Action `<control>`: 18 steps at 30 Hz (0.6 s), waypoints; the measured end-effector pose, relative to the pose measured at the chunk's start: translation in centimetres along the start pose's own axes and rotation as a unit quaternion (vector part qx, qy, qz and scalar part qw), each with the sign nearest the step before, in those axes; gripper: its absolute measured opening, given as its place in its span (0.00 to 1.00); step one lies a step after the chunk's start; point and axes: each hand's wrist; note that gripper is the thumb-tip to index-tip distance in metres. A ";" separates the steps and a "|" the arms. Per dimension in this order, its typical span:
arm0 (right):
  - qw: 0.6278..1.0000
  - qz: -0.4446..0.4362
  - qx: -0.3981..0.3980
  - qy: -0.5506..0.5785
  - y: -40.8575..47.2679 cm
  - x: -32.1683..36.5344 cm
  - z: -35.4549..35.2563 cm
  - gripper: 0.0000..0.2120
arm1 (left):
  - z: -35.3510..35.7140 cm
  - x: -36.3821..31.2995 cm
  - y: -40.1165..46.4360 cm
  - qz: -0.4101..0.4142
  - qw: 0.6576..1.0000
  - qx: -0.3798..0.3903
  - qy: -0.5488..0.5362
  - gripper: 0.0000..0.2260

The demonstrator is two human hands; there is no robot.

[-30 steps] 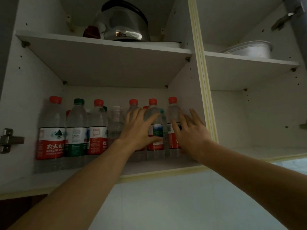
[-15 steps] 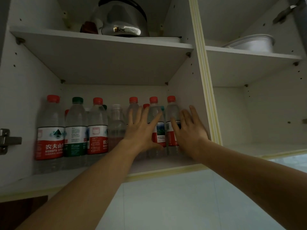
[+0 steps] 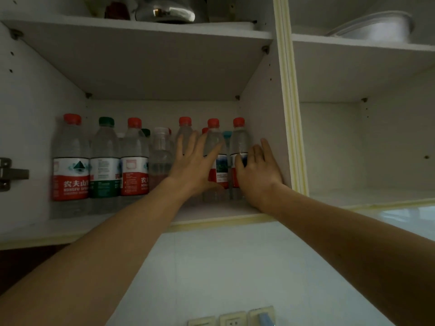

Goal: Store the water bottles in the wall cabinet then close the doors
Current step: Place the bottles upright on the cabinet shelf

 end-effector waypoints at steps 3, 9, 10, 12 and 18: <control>0.996 0.000 -0.040 0.083 -0.4 0.0 -0.2 0.33 | -1.7 0.5 -0.5 -0.002 0.997 -0.039 -0.069 0.42; 0.877 0.073 -0.147 0.451 -2.9 -0.7 -1.8 0.15 | -6.9 0.2 -2.8 -0.106 0.972 -0.099 -0.183 0.20; 0.853 0.078 -0.147 0.495 -3.9 -0.9 -2.1 0.16 | -7.9 -0.2 -3.6 -0.112 0.969 -0.097 -0.199 0.19; 0.816 0.074 -0.151 0.553 -5.7 -1.3 -2.3 0.16 | -9.9 -1.2 -5.2 -0.115 0.961 -0.102 -0.228 0.16; 0.728 0.080 -0.205 0.649 -13.0 -2.1 -3.0 0.09 | -13.9 -5.1 -11.1 -0.143 0.933 -0.103 -0.315 0.09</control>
Point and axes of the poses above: each hand's wrist, its own y-axis towards the middle knuckle, its own z-axis out of the palm, x = y × z, and after that the axes turned 5 degrees about -x, right-handed
